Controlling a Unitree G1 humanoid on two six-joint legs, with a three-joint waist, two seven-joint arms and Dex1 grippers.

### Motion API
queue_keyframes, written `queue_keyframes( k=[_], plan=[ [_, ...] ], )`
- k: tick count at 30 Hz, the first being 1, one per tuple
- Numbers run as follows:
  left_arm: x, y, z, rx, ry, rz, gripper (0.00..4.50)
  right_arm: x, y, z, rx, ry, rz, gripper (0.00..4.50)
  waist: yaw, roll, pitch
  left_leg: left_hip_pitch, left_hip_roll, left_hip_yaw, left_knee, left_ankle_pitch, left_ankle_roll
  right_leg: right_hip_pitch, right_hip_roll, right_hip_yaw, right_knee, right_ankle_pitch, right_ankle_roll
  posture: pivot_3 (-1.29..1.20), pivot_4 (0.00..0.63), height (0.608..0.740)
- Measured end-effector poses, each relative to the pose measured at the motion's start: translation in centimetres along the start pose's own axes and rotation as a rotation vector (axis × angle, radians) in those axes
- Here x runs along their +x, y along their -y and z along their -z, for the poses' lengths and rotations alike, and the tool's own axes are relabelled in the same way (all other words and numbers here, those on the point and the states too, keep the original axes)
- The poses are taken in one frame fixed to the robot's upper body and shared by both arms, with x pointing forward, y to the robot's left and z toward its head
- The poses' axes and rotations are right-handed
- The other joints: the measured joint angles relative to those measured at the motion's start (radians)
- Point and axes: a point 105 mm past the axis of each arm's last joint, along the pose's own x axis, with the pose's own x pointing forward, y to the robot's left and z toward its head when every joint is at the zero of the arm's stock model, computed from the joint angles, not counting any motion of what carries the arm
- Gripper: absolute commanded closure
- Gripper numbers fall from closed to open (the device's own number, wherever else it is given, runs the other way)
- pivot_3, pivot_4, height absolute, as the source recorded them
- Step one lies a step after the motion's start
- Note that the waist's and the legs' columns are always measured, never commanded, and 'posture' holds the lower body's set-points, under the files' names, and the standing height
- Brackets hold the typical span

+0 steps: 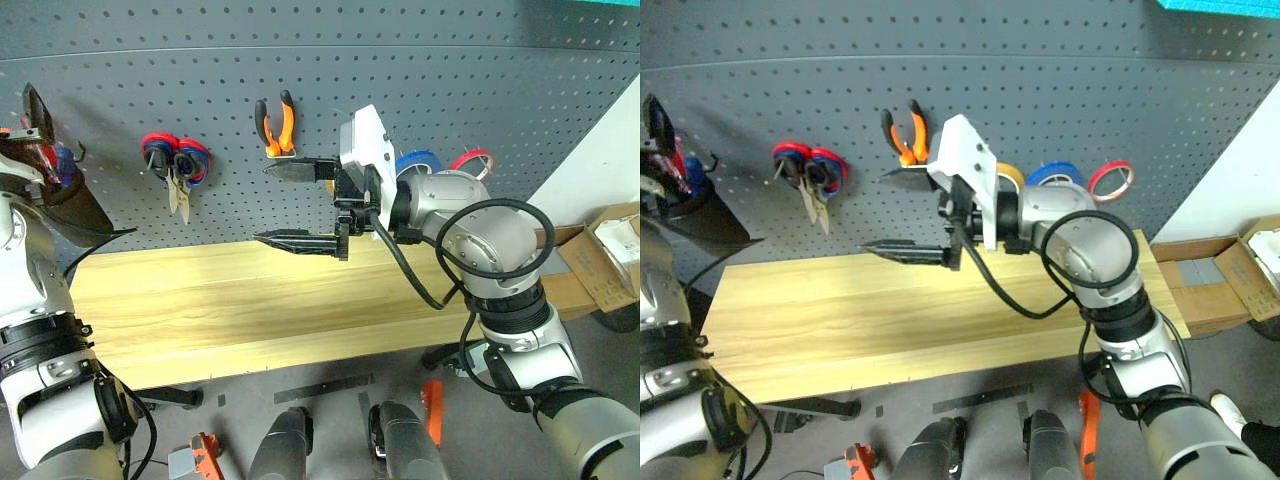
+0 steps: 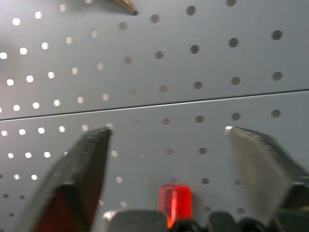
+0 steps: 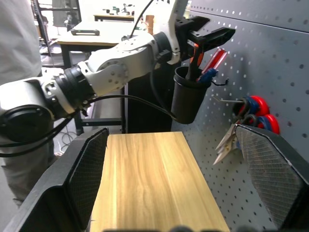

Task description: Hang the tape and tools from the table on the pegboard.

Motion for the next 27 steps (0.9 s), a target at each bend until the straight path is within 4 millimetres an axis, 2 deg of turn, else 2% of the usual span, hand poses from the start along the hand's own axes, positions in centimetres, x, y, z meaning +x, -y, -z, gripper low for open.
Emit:
queue_keyframes(
  k=[3, 6, 9, 12, 16, 19, 20, 22, 23, 27],
  plan=[
    [-0.1, 0.2, -2.7, -0.027, 0.073, -0.010, 0.05, -0.1, 0.2, -0.1, -0.005, 0.014, 0.018, 0.00, -0.001, -0.001, 0.000, 0.000, 0.000, 0.000, 0.000, 0.000, 0.000, 0.000, 0.000, 0.000, 0.000, 0.000, 0.000, -0.01, 0.161, 0.740],
    [-0.3, 1.7, -5.9, -0.041, 0.162, 0.046, 0.05, -0.3, 0.6, -0.7, -0.017, 0.058, 0.054, 0.00, 0.000, 0.000, -0.004, 0.000, 0.000, 0.000, 0.000, 0.000, 0.000, 0.001, 0.000, 0.000, 0.000, 0.000, 0.000, 0.00, 0.146, 0.740],
    [-0.6, 4.9, -8.9, -0.056, 0.232, 0.187, 0.05, -1.3, 1.4, -1.4, -0.044, 0.110, 0.109, 0.00, 0.005, 0.001, -0.016, 0.000, -0.001, 0.000, 0.000, 0.000, 0.000, 0.001, 0.000, 0.000, -0.001, 0.000, 0.000, 0.00, 0.129, 0.740],
    [-1.7, 7.9, -9.8, -0.078, 0.232, 0.339, 0.05, -2.3, 1.9, -1.8, -0.072, 0.131, 0.138, 0.00, 0.002, 0.004, -0.027, 0.001, -0.001, 0.000, 0.000, 0.000, 0.000, 0.002, 0.001, 0.000, -0.001, 0.000, 0.000, 0.00, 0.120, 0.740],
    [-4.4, 11.6, -8.0, -0.125, 0.110, 0.559, 0.05, -4.4, 2.0, -1.3, -0.071, 0.115, 0.156, 0.00, 0.000, 0.011, -0.039, 0.004, 0.000, 0.001, 0.000, 0.000, 0.000, 0.005, 0.002, 0.001, 0.000, 0.000, 0.000, 0.00, 0.103, 0.740],
    [-9.0, 14.9, -5.2, -0.189, -0.097, 0.799, 0.05, -6.9, 0.5, 0.0, -0.023, 0.050, 0.120, 0.00, 0.002, 0.012, -0.046, 0.008, 0.000, 0.000, -0.002, 0.000, 0.001, 0.010, 0.002, 0.004, -0.001, 0.000, 0.000, 0.00, 0.100, 0.740],
    [-10.3, 15.4, -4.2, -0.201, -0.161, 0.847, 0.05, -7.3, 0.1, 0.4, -0.006, 0.032, 0.114, 0.00, 0.002, 0.012, -0.046, 0.009, 0.000, 0.001, -0.002, 0.000, 0.001, 0.010, 0.003, 0.004, -0.001, 0.000, 0.000, 0.00, 0.100, 0.740],
    [-12.9, 16.0, -2.2, -0.218, -0.297, 0.909, 0.05, -8.1, -0.6, 1.3, 0.033, -0.006, 0.106, 0.00, -0.002, 0.014, -0.048, 0.010, 0.002, 0.003, -0.002, 0.000, 0.001, 0.010, 0.003, 0.005, 0.000, 0.000, 0.000, 0.00, 0.097, 0.740],
    [-13.6, 16.0, -1.3, -0.231, -0.345, 0.902, 0.05, -8.3, -0.7, 1.7, 0.048, -0.018, 0.114, 0.00, -0.002, 0.016, -0.050, 0.011, 0.003, 0.003, -0.002, 0.000, 0.001, 0.010, 0.004, 0.005, 0.000, 0.000, 0.000, 0.00, 0.095, 0.740],
    [-14.4, 14.6, 1.1, -0.260, -0.442, 0.794, 0.05, -9.0, -0.2, 3.3, 0.116, -0.045, 0.217, 0.00, 0.011, 0.021, -0.063, 0.013, 0.011, 0.006, -0.001, 0.000, 0.000, 0.012, 0.012, 0.005, -0.001, 0.003, -0.006, -0.01, 0.091, 0.740]
  ],
)
